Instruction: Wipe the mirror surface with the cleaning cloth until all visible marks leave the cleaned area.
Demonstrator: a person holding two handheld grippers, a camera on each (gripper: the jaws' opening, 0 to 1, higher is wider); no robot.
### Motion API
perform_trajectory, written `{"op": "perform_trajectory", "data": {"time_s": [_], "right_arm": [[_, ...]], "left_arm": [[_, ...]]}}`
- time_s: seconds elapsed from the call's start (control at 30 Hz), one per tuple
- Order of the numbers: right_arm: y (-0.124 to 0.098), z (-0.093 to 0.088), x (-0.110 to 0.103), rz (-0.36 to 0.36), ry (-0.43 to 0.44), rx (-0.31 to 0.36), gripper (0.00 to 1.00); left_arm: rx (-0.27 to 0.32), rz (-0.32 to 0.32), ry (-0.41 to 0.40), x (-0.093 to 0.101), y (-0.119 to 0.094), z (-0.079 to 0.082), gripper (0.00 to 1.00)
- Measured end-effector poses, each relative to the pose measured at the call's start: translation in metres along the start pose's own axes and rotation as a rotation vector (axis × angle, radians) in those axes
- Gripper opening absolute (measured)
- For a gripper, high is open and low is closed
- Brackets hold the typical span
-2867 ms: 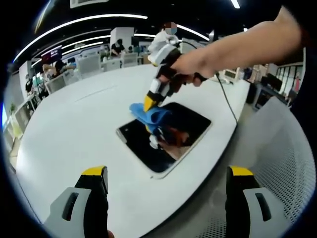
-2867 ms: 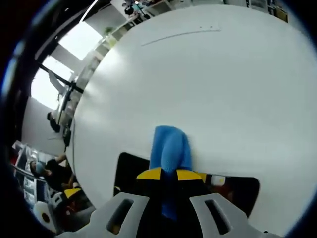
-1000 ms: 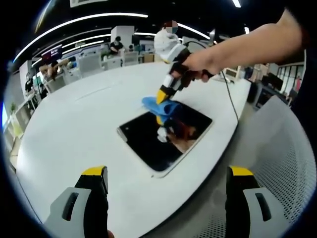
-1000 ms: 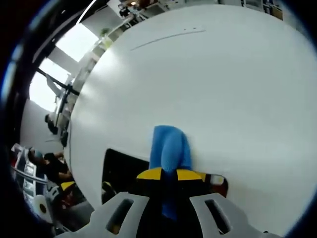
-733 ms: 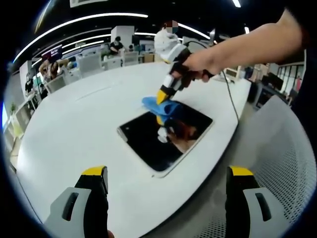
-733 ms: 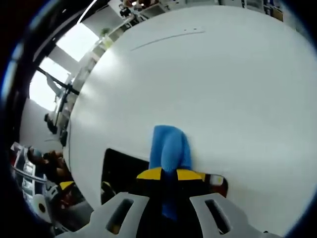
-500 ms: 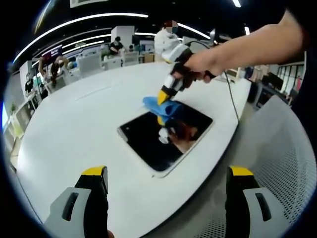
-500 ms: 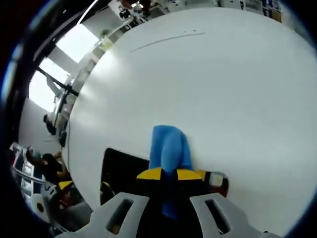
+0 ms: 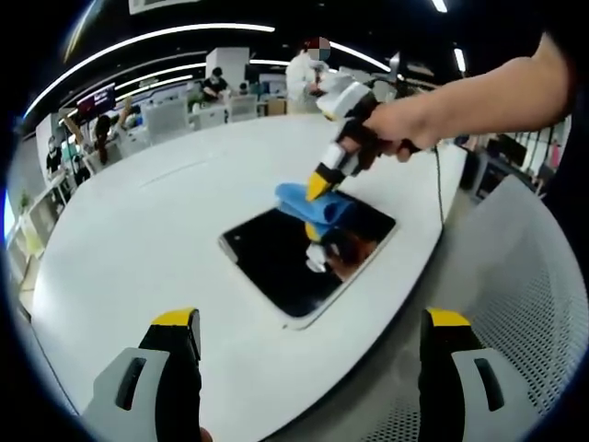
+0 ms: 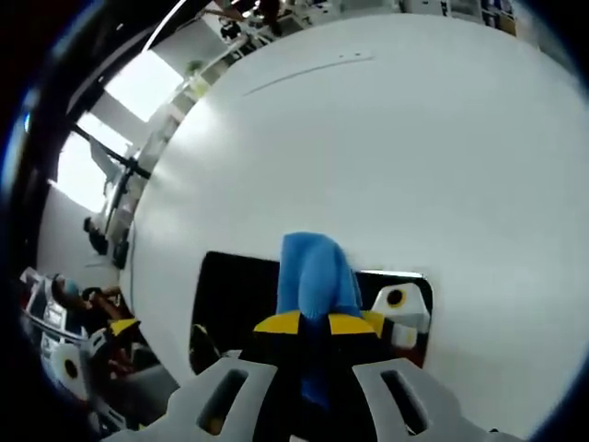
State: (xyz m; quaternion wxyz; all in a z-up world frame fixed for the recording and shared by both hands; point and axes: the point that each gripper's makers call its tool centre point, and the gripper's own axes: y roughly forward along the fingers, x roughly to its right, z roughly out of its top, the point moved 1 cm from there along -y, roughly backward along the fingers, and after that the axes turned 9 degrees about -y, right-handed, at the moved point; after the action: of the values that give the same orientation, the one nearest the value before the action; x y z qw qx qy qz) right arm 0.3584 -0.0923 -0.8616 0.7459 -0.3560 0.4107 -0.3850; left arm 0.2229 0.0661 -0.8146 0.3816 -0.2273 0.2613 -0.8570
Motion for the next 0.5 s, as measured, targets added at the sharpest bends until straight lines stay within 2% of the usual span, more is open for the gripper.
{"op": "perform_trajectory", "data": {"time_s": [0.5], "right_arm": [[-0.008,-0.027,-0.013,0.015,-0.011,0.005,0.03]], "left_arm": [[0.005,0.007,0.000,-0.001,-0.001,0.000,1.00]]}}
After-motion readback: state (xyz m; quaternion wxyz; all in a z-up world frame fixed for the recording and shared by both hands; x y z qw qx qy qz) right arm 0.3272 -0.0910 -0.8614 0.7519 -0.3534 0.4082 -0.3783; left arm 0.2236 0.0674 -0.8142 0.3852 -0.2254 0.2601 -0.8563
